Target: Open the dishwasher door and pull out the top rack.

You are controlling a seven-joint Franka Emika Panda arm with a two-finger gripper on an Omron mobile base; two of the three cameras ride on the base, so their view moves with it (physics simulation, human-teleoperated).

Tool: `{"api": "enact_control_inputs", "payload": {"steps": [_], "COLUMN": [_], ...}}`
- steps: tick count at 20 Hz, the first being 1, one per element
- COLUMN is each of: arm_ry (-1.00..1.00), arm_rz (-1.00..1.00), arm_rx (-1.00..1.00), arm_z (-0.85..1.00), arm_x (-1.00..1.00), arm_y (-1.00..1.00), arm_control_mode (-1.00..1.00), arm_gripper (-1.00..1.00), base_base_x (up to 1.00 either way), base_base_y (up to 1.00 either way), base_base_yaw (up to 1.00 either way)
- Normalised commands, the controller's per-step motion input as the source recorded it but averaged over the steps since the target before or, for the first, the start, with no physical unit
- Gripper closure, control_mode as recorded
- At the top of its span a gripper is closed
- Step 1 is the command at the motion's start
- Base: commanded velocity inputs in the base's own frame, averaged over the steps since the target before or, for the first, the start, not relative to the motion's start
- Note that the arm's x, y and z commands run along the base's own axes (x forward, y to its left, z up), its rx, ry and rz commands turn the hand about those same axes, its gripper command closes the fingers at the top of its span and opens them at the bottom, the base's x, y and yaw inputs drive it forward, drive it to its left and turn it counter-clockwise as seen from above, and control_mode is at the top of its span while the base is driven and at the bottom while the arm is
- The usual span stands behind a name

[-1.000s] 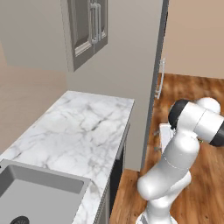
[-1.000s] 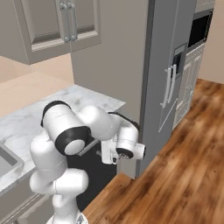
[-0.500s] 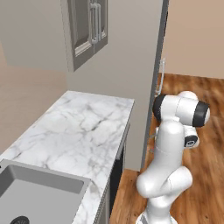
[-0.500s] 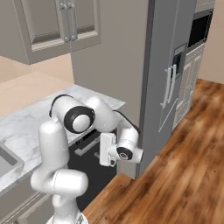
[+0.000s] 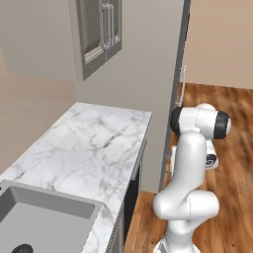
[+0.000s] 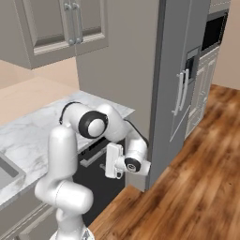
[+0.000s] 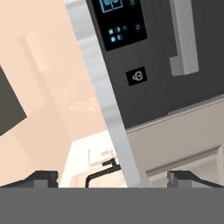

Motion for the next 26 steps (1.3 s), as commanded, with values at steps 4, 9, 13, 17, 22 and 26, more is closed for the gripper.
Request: {"api": "enact_control_inputs", "payload": {"steps": [4, 9, 13, 17, 22, 26], "arm_ry": [0.00, -0.01, -0.04, -0.08, -0.09, -0.11], "arm_rz": [0.00, 0.04, 0.04, 0.02, 0.01, 0.01], "arm_rx": [0.00, 0.00, 0.00, 0.00, -0.01, -0.01], "arm_z": [-0.17, -0.17, -0.16, -0.10, -0.11, -0.15], "arm_x": [0.16, 0.24, 0.25, 0.21, 0.18, 0.14], "arm_y": [0.12, 0.16, 0.18, 0.21, 0.18, 0.16], "arm_control_mode": [-1.00, -1.00, -1.00, -1.00, -1.00, -1.00], "arm_gripper": [-1.00, -1.00, -1.00, -1.00, -1.00, -1.00], "base_base_x": [0.00, 0.00, 0.00, 0.00, 0.00, 0.00], "base_base_y": [0.00, 0.00, 0.00, 0.00, 0.00, 0.00], "base_base_yaw": [0.00, 0.00, 0.00, 0.00, 0.00, 0.00]}}
